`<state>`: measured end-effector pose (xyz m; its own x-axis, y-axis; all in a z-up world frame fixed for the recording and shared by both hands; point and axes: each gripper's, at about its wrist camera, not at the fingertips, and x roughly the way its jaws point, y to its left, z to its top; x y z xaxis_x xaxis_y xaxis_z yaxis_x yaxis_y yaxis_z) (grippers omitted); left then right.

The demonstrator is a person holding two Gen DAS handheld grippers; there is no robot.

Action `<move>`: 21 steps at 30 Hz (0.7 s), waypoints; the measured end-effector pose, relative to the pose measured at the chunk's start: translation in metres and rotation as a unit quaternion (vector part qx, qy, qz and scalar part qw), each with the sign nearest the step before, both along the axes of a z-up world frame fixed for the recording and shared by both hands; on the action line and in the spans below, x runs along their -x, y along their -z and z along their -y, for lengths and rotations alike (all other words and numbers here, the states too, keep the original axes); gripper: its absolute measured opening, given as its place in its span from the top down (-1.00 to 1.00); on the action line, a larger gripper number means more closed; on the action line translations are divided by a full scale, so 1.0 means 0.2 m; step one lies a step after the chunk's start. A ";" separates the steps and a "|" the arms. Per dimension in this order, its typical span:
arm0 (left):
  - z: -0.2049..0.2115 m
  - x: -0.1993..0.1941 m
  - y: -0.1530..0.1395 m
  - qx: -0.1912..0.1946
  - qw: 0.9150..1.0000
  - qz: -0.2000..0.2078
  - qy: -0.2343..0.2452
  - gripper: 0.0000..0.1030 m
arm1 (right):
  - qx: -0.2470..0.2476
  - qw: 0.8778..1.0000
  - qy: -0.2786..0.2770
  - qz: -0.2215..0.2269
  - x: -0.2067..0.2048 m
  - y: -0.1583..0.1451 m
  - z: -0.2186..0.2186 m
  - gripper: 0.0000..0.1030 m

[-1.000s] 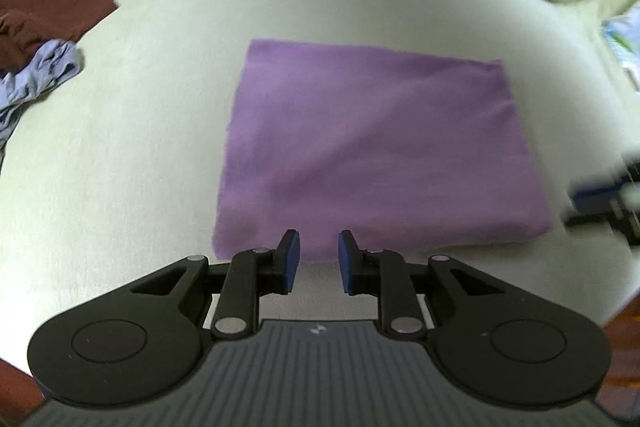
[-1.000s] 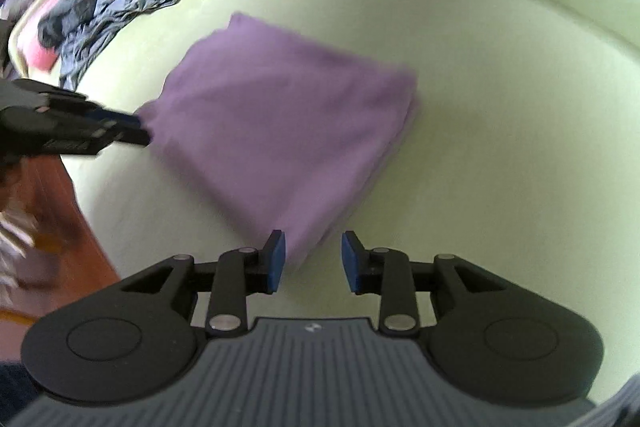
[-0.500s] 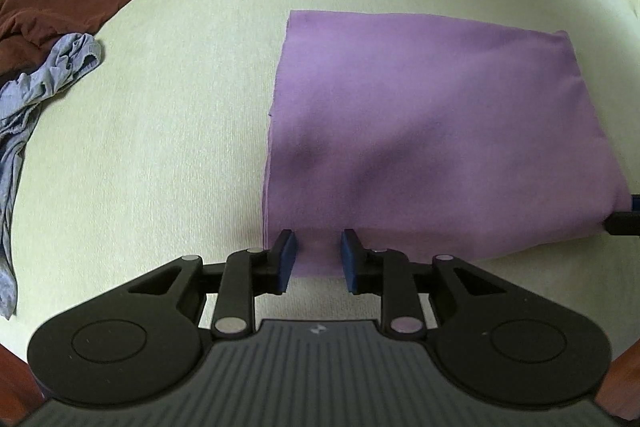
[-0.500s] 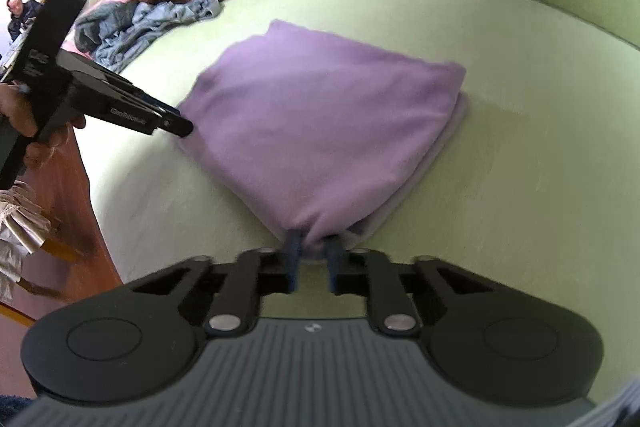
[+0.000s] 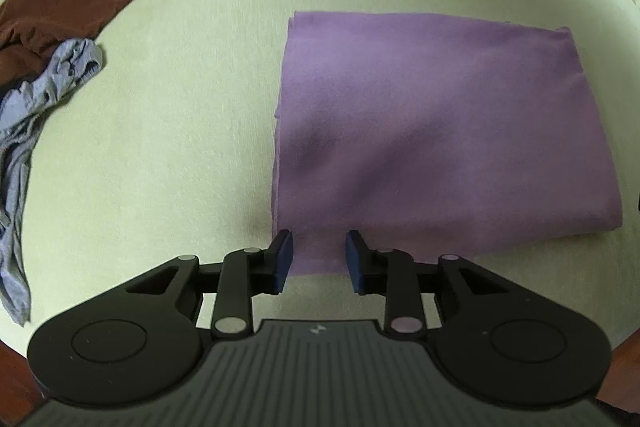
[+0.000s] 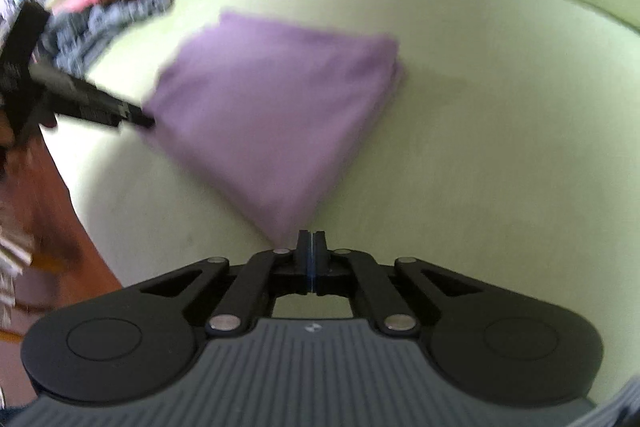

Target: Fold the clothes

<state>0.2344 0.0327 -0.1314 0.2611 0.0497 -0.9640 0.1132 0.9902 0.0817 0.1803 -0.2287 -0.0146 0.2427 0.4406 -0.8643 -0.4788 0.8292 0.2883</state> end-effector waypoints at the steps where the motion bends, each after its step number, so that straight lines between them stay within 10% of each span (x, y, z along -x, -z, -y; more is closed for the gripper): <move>1: 0.00 0.00 0.00 -0.001 1.000 -0.002 0.001 0.30 | -0.005 1.000 -0.004 0.002 -0.01 0.01 -0.02 0.99; 10: -0.06 -0.03 0.02 -0.014 1.000 -0.015 -0.015 0.15 | 0.062 0.998 0.015 -0.001 -0.04 0.11 -0.07 0.98; 21: -0.12 -0.09 -0.08 -0.009 1.000 0.005 -0.014 0.18 | 0.015 0.999 0.022 0.043 -0.09 0.03 -0.23 0.96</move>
